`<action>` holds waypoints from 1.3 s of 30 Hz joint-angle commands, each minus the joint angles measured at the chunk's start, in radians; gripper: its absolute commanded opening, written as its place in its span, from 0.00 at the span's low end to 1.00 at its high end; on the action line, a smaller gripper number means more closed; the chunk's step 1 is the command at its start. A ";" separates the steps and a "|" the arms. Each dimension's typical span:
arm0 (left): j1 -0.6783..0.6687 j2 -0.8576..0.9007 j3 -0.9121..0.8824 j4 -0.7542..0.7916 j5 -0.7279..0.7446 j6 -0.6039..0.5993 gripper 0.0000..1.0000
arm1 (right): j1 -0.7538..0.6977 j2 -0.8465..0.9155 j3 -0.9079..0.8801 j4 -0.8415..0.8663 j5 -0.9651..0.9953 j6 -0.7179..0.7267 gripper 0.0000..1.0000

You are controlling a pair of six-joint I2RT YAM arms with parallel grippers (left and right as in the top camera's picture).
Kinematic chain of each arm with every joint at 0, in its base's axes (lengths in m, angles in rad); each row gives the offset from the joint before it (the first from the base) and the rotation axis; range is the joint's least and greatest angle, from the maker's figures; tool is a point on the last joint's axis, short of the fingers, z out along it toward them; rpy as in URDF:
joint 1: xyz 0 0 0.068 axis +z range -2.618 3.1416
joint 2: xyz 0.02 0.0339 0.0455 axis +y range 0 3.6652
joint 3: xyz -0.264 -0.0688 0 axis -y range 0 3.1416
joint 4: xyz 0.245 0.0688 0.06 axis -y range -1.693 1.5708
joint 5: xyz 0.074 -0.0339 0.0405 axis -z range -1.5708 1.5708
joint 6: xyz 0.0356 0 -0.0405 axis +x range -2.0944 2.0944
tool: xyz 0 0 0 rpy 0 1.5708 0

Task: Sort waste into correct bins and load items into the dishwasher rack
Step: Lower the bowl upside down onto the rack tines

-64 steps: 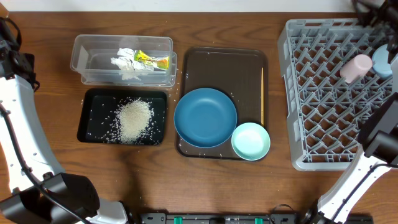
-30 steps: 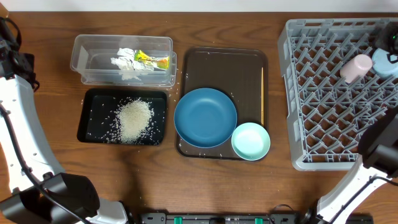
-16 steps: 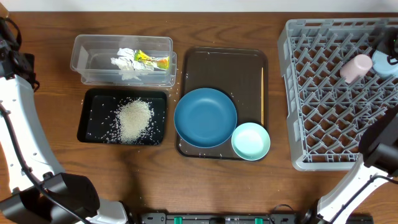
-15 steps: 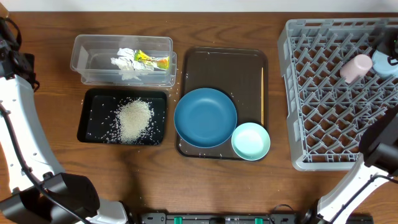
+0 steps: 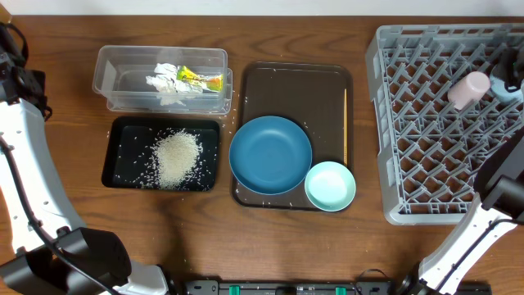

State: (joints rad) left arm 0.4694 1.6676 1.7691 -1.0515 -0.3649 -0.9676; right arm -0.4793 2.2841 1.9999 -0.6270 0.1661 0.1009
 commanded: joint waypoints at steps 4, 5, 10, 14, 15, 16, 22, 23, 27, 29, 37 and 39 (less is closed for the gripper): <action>0.002 0.001 0.002 -0.006 -0.009 0.009 0.92 | -0.032 0.000 -0.002 0.003 0.113 -0.013 0.01; 0.002 0.001 0.002 -0.006 -0.009 0.009 0.92 | -0.034 0.000 -0.002 0.004 0.131 -0.013 0.01; 0.002 0.001 0.002 -0.006 -0.009 0.009 0.92 | -0.041 0.000 -0.002 0.005 0.174 -0.077 0.01; 0.002 0.001 0.002 -0.006 -0.009 0.009 0.92 | -0.039 -0.002 -0.002 -0.009 0.303 -0.081 0.01; 0.002 0.001 0.002 -0.006 -0.009 0.009 0.92 | -0.036 -0.002 -0.002 -0.009 0.327 -0.081 0.01; 0.002 0.001 0.002 -0.006 -0.009 0.009 0.92 | -0.035 -0.003 -0.002 -0.009 0.331 -0.082 0.01; 0.002 0.001 0.002 -0.006 -0.009 0.009 0.92 | -0.030 -0.019 -0.002 -0.009 0.156 -0.084 0.01; 0.002 0.001 0.002 -0.006 -0.009 0.009 0.92 | -0.030 -0.021 -0.002 -0.008 0.097 -0.084 0.01; 0.002 0.001 0.002 -0.006 -0.009 0.009 0.92 | -0.030 -0.018 -0.002 0.003 -0.029 -0.079 0.01; 0.002 0.001 0.002 -0.006 -0.009 0.009 0.92 | -0.031 -0.011 -0.002 0.009 -0.028 -0.079 0.01; 0.002 0.001 0.002 -0.006 -0.009 0.009 0.92 | -0.030 -0.007 -0.002 0.093 -0.029 -0.020 0.01; 0.002 0.001 0.002 -0.006 -0.009 0.009 0.92 | -0.030 -0.007 -0.002 0.111 -0.029 0.001 0.01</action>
State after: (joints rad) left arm 0.4694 1.6676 1.7695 -1.0515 -0.3649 -0.9676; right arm -0.5152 2.2841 1.9999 -0.5297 0.1566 0.0574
